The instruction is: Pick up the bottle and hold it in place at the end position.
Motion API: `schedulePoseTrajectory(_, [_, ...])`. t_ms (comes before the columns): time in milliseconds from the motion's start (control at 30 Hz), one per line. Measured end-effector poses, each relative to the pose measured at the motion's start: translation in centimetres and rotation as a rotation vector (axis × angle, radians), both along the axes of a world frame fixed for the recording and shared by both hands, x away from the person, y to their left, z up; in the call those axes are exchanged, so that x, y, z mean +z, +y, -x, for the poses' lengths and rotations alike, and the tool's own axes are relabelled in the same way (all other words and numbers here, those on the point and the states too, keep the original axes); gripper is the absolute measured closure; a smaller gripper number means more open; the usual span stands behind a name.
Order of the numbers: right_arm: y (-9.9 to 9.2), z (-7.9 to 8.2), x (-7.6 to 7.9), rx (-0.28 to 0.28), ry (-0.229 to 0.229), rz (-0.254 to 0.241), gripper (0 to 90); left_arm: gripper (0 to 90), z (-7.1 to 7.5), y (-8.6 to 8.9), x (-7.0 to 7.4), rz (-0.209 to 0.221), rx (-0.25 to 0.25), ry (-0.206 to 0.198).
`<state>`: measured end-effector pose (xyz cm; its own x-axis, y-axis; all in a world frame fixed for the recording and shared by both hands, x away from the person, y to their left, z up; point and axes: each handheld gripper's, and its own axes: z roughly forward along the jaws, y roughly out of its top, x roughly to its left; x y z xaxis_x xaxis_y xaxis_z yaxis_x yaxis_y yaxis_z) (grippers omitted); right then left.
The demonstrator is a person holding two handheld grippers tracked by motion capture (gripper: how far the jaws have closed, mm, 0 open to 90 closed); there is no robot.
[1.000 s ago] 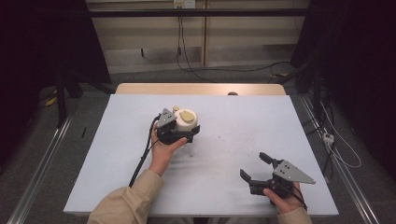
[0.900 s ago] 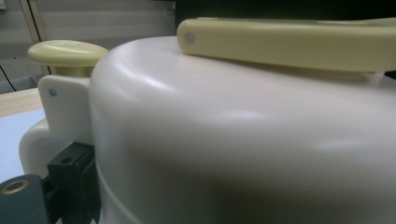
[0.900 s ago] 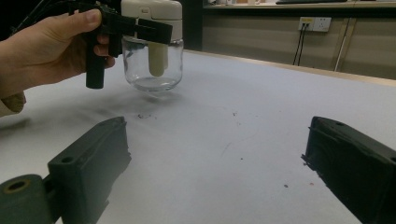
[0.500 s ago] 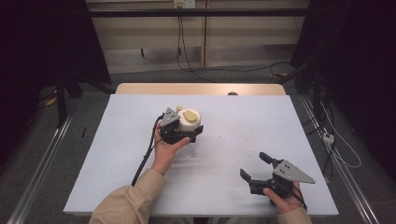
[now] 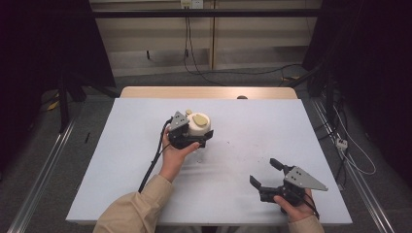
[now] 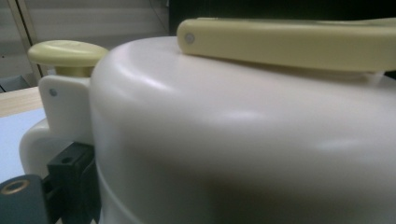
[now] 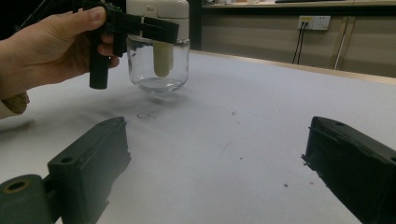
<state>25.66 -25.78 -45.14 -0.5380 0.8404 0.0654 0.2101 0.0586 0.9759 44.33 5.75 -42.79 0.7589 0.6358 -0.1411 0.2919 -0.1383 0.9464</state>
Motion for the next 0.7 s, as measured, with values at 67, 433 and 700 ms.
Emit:
schedulePoseTrajectory(67, [0.0,0.0,0.0,0.002,0.001,-0.003,5.4,6.0,0.0,-0.2,0.0,0.004,-0.002,0.0])
schedulePoseTrajectory(433, [0.0,0.0,0.0,0.002,0.0,0.001,5.3,6.0,-0.2,-0.9,0.2,0.014,-0.016,-0.001])
schedulePoseTrajectory(700, [0.0,-0.1,-0.1,0.002,0.002,0.0,5.3,6.0,-0.3,-1.2,0.0,0.01,-0.018,0.007])
